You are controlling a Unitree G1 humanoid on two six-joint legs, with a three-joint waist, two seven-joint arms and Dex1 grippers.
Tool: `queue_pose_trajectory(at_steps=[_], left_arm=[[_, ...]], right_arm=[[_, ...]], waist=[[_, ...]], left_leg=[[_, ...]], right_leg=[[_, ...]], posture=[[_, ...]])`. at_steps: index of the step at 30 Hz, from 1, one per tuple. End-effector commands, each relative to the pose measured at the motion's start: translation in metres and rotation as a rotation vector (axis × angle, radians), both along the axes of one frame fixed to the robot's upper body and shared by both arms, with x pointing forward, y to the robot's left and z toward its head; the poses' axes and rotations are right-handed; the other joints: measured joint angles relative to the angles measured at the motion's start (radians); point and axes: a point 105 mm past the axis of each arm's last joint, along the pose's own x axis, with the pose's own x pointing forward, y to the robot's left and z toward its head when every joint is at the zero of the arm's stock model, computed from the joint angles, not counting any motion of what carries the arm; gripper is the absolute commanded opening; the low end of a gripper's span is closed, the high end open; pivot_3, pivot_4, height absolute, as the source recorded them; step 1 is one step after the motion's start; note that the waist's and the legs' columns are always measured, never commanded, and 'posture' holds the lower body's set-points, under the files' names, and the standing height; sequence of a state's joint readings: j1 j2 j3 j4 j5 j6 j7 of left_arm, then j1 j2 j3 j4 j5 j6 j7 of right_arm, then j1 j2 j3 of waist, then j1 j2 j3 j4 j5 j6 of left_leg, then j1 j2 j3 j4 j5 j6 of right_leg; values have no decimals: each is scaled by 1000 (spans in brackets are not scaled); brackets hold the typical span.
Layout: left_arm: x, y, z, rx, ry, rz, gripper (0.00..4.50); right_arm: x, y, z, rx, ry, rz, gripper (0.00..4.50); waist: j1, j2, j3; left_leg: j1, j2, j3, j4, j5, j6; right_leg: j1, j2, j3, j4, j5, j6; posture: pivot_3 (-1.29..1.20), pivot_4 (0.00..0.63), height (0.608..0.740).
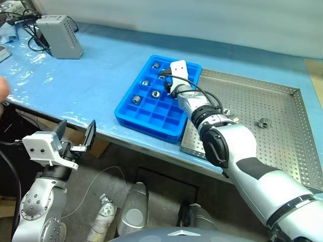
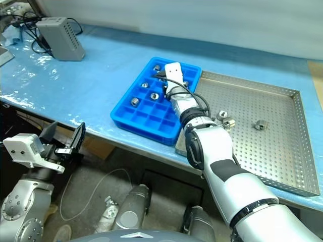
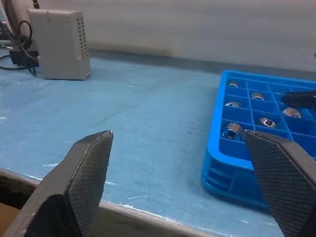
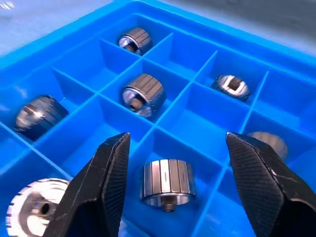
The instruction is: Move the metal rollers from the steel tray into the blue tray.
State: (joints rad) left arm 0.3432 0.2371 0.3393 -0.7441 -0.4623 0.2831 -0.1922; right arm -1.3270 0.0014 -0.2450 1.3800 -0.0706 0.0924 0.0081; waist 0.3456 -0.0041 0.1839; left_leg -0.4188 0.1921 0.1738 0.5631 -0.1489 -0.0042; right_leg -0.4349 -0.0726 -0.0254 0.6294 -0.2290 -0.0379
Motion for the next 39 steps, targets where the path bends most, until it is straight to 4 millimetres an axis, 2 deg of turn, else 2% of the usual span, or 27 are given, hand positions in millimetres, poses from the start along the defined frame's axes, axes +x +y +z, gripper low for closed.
queue_pose_trajectory(at_steps=[1, 4, 7, 13, 18, 22, 26, 33, 39], left_arm=[[5, -5, 11, 9, -48, -39, 4500], [24, -20, 6, 14, -31, -118, 4500], [42, -32, 7, 19, -38, -188, 4500], [80, -55, 14, 37, -58, -352, 4500], [108, -73, 19, 61, -72, -449, 4500], [122, -93, 21, 71, -70, -550, 4500], [132, -113, 22, 83, -73, -647, 4500], [147, -138, 27, 84, -77, -788, 4500], [160, -173, 10, 181, 0, -901, 4500]], right_arm=[[-2, 31, 34, 133, -87, 152, 3144], [-7, 47, 51, 173, -144, 271, 3144], [-11, 53, 67, 167, -211, 362, 3144], [-11, 33, 87, 143, -328, 424, 3144], [-18, 14, 96, 74, -452, 515, 3144], [-22, -17, 92, 16, -494, 525, 3144], [-43, -42, 85, 22, -505, 629, 3144], [-82, -86, 66, -19, -423, 651, 3144], [-116, -115, 42, -79, -287, 639, 3144]], waist=[[-1, 0, 0], [-3, 1, 1], [-8, 3, 1], [-67, 3, 2], [-165, 2, 1], [-228, 1, 1], [-281, 1, 1], [-319, 1, 1], [-336, 1, 1]], left_leg=[[0, 0, 0, 0, 0, 0], [0, 0, 0, 1, 1, -1], [0, 0, 0, 3, 1, -2], [0, 0, 0, 10, 2, -3], [-4, 0, 0, 15, 4, -6], [-7, -1, 1, 17, 5, -2], [-8, -2, 3, 18, 5, 6], [-5, -2, 4, 19, 3, 11], [10, -2, 5, 19, 3, 12]], right_leg=[[-1, 0, 0, 1, 0, 0], [-3, 0, 1, 6, 0, 0], [-4, 0, 1, 11, -3, -3], [-1, -1, 2, 14, -2, -1], [-1, -1, 2, 14, 1, -2], [-2, -1, 0, 14, 4, 1], [-3, 0, 0, 14, 4, 1], [0, 0, 1, 13, 2, -3], [16, -1, 3, 10, 2, -4]], posture=[[587, 150, 740], [520, 150, 740], [410, 150, 740], [200, 150, 740], [48, 150, 740], [-64, 150, 740], [-173, 150, 740], [-304, 150, 740], [-410, 150, 740]])
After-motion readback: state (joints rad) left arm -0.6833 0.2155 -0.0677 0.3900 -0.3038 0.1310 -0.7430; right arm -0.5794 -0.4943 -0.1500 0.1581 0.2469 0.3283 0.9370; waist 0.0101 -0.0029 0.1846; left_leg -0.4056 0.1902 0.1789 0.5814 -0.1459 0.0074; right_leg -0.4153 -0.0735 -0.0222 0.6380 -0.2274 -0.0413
